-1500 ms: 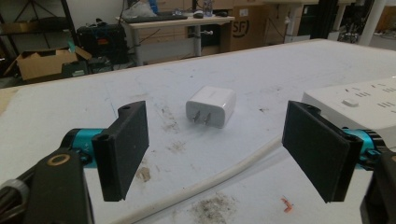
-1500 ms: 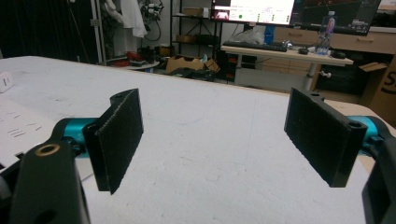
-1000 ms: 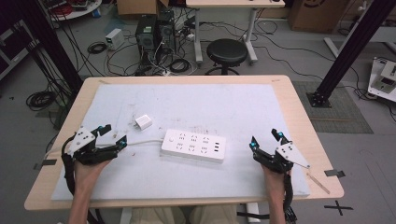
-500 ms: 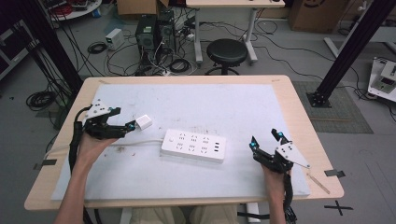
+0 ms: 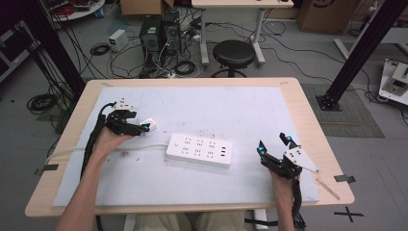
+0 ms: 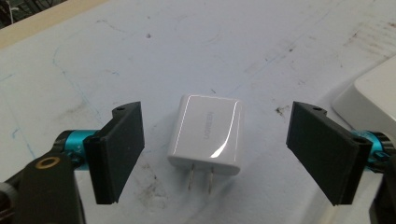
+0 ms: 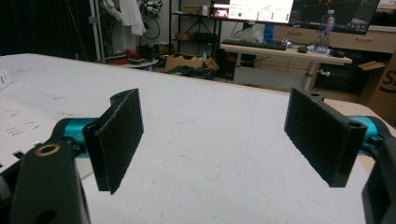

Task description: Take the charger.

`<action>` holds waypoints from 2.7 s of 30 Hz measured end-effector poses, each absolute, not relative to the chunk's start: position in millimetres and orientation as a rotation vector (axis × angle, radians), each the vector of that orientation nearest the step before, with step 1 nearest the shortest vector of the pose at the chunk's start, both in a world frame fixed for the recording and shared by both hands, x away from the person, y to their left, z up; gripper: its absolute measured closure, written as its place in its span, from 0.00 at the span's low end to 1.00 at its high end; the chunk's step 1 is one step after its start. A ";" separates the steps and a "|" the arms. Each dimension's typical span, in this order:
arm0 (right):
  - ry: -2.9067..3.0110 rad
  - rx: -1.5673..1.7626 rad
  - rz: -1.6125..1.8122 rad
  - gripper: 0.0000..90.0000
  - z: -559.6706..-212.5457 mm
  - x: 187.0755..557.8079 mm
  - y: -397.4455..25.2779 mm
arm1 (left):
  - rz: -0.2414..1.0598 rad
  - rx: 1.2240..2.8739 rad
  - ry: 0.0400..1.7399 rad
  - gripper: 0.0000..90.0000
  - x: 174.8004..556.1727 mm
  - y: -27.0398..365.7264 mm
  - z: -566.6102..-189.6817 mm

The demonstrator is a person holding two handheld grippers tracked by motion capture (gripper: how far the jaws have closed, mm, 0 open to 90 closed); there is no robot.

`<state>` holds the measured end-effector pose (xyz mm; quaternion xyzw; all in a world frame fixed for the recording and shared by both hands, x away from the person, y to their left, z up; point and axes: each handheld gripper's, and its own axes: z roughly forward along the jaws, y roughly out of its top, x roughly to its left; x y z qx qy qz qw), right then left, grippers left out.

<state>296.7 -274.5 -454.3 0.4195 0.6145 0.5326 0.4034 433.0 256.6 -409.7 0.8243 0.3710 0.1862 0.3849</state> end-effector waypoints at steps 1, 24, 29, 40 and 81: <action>1.552 1.062 1.346 0.22 -454.4 296.6 -274.4 | 0.470 2.111 0.948 0.22 436.5 254.7 -412.8; 1.556 1.056 1.343 0.22 -454.3 296.8 -274.1 | 0.408 2.186 0.983 0.27 450.4 248.8 -437.5; 1.555 1.053 1.345 0.22 -454.3 296.8 -273.9 | 0.408 2.197 0.985 0.28 450.8 249.0 -438.2; 1.552 1.052 1.341 0.22 -454.3 296.8 -273.9 | 0.409 2.214 0.979 0.33 451.9 246.0 -442.2; 1.550 1.047 1.340 0.22 -454.3 297.5 -274.9 | 0.528 2.149 0.817 0.47 419.5 240.5 -400.0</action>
